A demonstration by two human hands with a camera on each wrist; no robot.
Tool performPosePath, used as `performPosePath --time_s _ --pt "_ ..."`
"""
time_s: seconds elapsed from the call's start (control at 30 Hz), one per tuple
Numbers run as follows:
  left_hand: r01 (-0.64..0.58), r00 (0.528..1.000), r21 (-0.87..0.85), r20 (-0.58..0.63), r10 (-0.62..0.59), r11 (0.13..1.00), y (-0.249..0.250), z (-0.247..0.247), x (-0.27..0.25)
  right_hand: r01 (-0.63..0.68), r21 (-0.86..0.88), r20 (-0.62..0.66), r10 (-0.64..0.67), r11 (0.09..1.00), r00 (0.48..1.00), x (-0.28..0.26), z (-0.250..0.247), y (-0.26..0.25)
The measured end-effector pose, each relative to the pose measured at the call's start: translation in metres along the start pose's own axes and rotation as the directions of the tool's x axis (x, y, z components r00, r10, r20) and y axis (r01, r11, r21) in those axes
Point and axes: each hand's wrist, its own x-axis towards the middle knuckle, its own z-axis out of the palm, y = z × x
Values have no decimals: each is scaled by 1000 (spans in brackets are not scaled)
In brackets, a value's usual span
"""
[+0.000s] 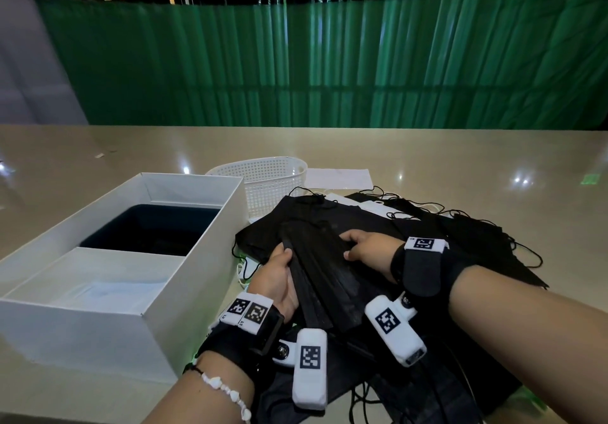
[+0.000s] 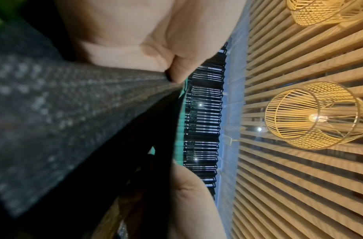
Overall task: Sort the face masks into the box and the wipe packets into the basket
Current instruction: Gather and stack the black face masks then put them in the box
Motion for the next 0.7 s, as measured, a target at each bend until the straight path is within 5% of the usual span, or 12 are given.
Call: performPosePath --time_s 0.1,0.27,0.37,0.53,0.7 --pt "-8 997 0 76 8 1000 3 3 -7 -2 250 -27 10 968 1000 1 -1 -3" --pt "14 990 -58 141 -6 998 4 11 -13 71 422 -87 -38 904 995 0 1 -13" --pt "98 983 -55 161 -88 994 7 15 -18 138 370 -124 -99 919 987 -6 2 -17" --pt "61 983 -69 180 -48 996 14 15 -18 196 217 -52 -189 956 981 -19 -2 -17" --pt "69 995 -18 69 -67 997 14 9 -8 172 119 -48 -167 978 985 -25 -13 -13"
